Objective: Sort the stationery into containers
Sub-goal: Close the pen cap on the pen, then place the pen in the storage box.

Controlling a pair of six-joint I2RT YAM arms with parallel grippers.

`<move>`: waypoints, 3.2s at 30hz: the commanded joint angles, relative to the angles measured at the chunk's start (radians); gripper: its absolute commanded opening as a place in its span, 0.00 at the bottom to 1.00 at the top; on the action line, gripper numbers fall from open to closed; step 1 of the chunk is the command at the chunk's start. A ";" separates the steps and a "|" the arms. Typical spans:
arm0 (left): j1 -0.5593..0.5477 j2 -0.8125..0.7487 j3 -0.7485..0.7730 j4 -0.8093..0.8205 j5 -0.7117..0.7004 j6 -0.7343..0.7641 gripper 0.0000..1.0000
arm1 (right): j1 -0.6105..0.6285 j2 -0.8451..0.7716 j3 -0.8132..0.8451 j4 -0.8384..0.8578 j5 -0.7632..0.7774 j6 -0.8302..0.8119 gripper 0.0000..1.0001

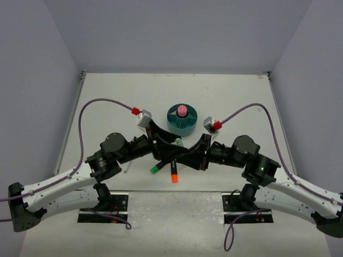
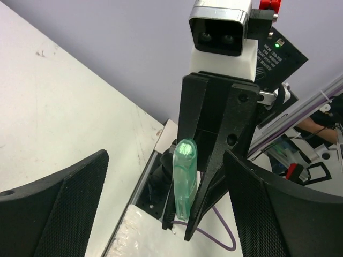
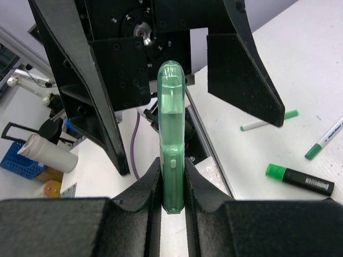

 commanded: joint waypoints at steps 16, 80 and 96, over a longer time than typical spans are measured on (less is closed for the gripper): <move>-0.008 -0.069 -0.029 0.274 0.123 0.070 0.67 | -0.003 -0.072 -0.016 0.038 -0.171 -0.074 0.00; -0.065 -0.042 0.079 -0.003 0.174 0.135 0.00 | -0.044 0.040 0.163 -0.255 -0.173 -0.281 0.62; 0.281 0.466 0.437 -0.457 -0.597 0.285 0.00 | -0.044 -0.322 0.115 -0.593 0.644 0.057 0.99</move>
